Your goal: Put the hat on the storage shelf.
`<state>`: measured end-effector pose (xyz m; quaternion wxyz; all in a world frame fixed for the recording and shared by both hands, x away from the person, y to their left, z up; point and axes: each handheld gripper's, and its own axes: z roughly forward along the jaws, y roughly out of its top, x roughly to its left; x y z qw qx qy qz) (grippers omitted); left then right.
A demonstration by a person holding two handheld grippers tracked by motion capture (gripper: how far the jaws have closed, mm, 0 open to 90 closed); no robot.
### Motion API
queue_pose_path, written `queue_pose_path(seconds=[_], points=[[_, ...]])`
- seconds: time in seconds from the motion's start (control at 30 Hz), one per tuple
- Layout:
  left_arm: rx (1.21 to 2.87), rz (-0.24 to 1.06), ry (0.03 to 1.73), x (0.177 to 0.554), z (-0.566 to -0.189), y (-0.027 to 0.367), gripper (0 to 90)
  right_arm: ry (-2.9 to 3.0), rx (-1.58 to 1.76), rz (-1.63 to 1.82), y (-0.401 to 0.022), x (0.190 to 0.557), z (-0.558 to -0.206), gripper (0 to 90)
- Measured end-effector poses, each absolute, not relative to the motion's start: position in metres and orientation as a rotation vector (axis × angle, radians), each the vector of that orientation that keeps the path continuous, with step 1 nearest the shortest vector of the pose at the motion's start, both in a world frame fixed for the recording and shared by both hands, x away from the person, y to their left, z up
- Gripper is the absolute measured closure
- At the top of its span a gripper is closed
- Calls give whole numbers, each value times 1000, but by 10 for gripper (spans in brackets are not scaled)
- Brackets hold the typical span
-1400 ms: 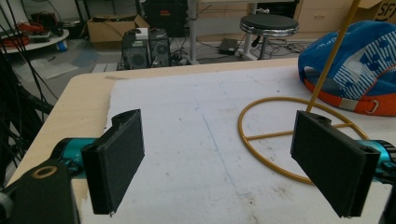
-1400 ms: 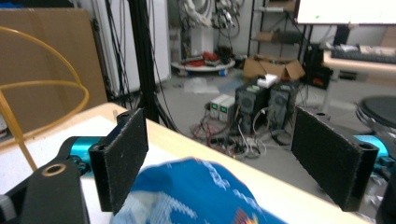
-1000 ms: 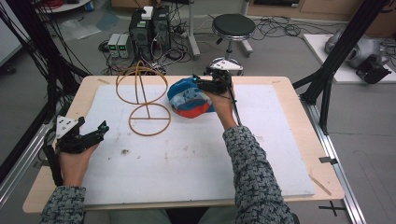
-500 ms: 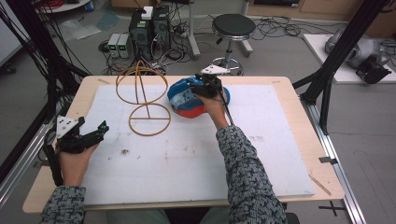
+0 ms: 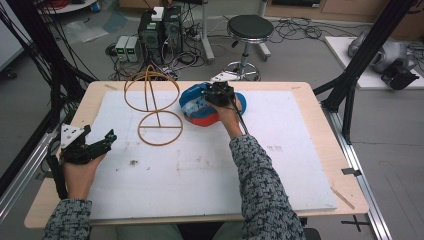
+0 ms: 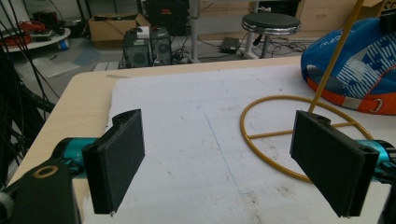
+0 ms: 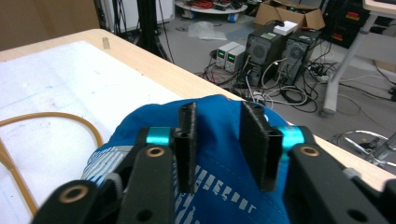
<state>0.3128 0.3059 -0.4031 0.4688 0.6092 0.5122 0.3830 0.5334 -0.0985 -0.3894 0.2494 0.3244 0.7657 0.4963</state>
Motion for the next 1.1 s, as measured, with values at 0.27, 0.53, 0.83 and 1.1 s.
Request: queue_pose_path(seconds=[0.27,0.53,0.83,1.1], points=[[1495,939,1267,313,-404,307,182,2080,884,1344,-99,534,-384,884],[1494,938,1263,313,-404,308,188,2083,893,1335,-101,535,-381,900],[1494,935,1266,313,-404,308,189,2007,906,1401,-113,532,-356,900],[1486,938,1265,313,-404,308,190,1911,899,1512,-122,525,-326,900]])
